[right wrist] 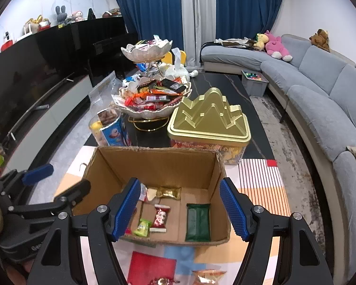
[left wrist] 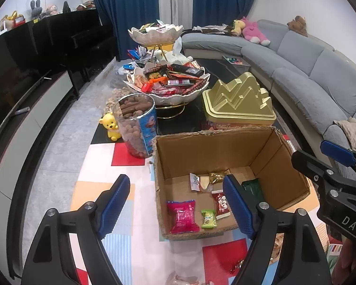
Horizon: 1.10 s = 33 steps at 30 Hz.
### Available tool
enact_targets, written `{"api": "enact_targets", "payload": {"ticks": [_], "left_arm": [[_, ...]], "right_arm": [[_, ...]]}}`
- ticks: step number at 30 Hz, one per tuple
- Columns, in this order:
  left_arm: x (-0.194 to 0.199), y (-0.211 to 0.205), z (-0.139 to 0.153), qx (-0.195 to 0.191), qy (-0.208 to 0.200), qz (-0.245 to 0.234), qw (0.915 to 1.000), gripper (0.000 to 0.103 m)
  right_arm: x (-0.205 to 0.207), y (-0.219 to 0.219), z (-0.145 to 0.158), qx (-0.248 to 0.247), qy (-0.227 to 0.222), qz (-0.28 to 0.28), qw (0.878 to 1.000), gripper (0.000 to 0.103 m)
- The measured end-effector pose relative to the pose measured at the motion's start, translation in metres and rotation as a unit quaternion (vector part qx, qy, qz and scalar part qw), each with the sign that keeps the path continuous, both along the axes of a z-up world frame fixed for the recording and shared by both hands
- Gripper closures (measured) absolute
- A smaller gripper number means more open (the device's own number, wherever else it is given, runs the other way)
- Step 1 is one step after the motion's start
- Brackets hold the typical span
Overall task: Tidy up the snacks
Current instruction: 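Withdraw both tools from the box toward the remaining snacks on the cloth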
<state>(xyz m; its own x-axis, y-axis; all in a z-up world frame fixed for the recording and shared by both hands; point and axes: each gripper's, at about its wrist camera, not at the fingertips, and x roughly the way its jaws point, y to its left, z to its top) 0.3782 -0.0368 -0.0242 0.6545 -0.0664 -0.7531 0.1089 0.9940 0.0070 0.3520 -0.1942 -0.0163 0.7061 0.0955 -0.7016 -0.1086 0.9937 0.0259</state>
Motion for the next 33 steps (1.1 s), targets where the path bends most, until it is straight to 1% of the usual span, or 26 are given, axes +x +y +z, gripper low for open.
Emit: {"api": "enact_targets", "payload": {"ticks": [9,11,12,24,33], "left_arm": [[-0.014,0.003,0.002,0.008,-0.005,-0.002,1.0000,0.022],[-0.017,0.003,0.002,0.008,-0.006,-0.003,0.9999,0.022],[-0.018,0.003,0.002,0.009,-0.006,-0.003,0.9999,0.022],[-0.042,0.005,-0.012,0.013,0.007,-0.012,0.9998,0.020],[-0.060,0.008,-0.027,0.018,0.025,-0.024,0.9993,0.020]], "right_arm": [[-0.014,-0.002,-0.001,0.001,0.004,-0.006,1.000,0.033],[-0.018,-0.003,0.000,0.002,0.003,-0.010,1.000,0.026],[-0.021,-0.004,0.000,0.001,0.000,-0.011,1.000,0.025],[-0.038,-0.002,-0.007,0.000,0.009,-0.010,1.000,0.025],[-0.055,0.002,-0.024,-0.003,0.026,-0.003,1.000,0.025]]}}
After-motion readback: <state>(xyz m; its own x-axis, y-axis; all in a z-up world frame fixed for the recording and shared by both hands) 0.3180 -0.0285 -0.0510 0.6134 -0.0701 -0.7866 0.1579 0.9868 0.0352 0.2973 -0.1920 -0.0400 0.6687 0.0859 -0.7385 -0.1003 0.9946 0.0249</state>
